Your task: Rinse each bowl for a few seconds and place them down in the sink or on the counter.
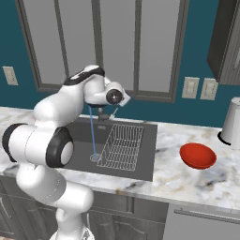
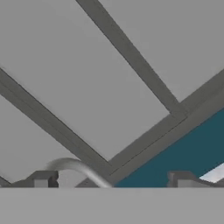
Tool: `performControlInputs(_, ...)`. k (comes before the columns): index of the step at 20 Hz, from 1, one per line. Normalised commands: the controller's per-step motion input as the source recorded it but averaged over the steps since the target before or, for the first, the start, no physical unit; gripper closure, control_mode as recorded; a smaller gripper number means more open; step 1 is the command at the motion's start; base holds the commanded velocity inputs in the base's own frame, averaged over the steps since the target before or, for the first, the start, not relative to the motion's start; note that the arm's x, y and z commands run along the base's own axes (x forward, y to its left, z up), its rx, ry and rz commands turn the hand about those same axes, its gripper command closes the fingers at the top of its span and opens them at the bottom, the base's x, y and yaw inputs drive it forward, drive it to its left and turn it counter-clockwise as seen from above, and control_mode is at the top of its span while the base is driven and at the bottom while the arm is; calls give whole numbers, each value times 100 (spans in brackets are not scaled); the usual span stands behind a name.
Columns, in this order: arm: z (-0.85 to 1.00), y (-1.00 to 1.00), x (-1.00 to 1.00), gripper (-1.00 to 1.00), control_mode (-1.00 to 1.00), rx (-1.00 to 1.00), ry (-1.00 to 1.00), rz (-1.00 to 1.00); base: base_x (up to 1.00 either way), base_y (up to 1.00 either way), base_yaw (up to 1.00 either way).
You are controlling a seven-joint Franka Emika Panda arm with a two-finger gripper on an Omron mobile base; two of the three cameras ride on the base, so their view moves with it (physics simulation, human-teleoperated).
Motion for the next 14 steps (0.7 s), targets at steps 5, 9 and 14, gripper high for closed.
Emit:
performControlInputs(5, 30, -4, -21, -100, -100, -25, 21, 0, 0, 0, 0)
performControlInputs(9, 0, -6, 0, -100, -100, -20, 42, 0, 0, 0, 0)
performControlInputs(14, 18, -6, -30, -100, -100, -21, 29, 0, 0, 0, 0)
